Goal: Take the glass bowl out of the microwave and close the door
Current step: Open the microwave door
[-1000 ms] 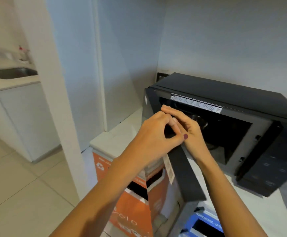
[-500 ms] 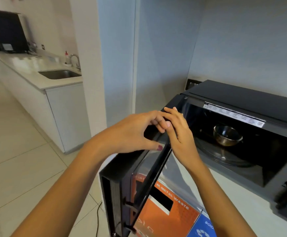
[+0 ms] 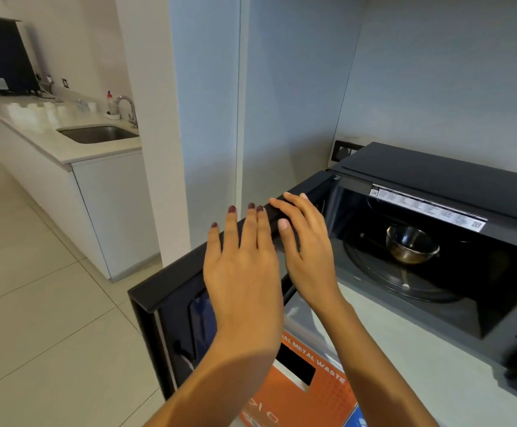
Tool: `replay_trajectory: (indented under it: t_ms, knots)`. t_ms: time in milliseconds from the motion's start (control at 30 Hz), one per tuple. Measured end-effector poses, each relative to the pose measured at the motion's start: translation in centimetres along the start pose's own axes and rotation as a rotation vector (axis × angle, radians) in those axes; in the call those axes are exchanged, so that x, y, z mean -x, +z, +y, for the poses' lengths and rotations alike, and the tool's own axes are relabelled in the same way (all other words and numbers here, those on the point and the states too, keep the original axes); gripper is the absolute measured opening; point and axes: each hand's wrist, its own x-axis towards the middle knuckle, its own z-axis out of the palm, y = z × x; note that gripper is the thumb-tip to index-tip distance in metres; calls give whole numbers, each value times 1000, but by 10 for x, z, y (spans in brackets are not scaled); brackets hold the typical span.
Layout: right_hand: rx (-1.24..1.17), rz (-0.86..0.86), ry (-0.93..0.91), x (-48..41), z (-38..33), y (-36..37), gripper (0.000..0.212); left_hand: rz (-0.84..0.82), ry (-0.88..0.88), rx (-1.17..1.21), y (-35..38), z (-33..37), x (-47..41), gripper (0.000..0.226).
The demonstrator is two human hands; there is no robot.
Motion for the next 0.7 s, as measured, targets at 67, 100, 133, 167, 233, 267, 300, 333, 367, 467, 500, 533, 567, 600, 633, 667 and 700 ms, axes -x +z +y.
replay_trajectory:
  t_ms: [67, 100, 133, 167, 233, 267, 300, 333, 367, 467, 500, 533, 567, 600, 633, 667, 700]
  knots:
    - [3, 7, -11, 0, 1, 2, 35, 74, -31, -51, 10, 2, 3, 67]
    - [4, 7, -18, 0, 1, 3, 35, 116, -50, -68, 14, 2, 4, 69]
    - [7, 3, -26, 0, 2, 4, 36, 154, -67, -74, 19, 1, 4, 72]
    - [10, -3, -32, 0, 2, 6, 36, 187, -81, -80, 24, 0, 4, 74]
    - [15, -25, -40, 1, 3, 9, 38, 212, -108, -101, 32, -3, 2, 76]
    - [14, -37, -41, 1, 3, 11, 38, 213, -118, -102, 34, -3, 0, 76]
    - [4, -46, -41, 1, 3, 13, 39, 213, -128, -100, 36, -4, -1, 75]
    - [-10, -50, -38, 1, 2, 15, 39, 213, -135, -94, 36, -4, -2, 75]
    - [-23, -45, -28, 1, 2, 16, 40, 214, -134, -81, 36, -3, -3, 75]
    - [-47, -47, -7, 3, 2, 17, 42, 237, -120, -48, 38, -2, -4, 73]
    - [-57, -59, -4, 3, 2, 17, 44, 250, -118, -39, 39, -3, -4, 72]
    - [-69, -76, -3, 4, 2, 16, 46, 262, -118, -19, 40, -3, -4, 71]
    - [-77, -92, -4, 4, 2, 16, 47, 273, -117, 6, 41, -3, -4, 70]
    - [-79, -101, -1, 5, 3, 14, 49, 285, -112, 34, 42, -1, -5, 68]
    - [-82, -100, 7, 7, 4, 12, 50, 302, -104, 65, 44, 0, -6, 66]
    - [-90, -84, 19, 9, 4, 11, 52, 318, -91, 111, 45, 2, -6, 63]
    - [-98, -54, 37, 14, 5, 10, 55, 329, -71, 175, 47, 5, -6, 62]
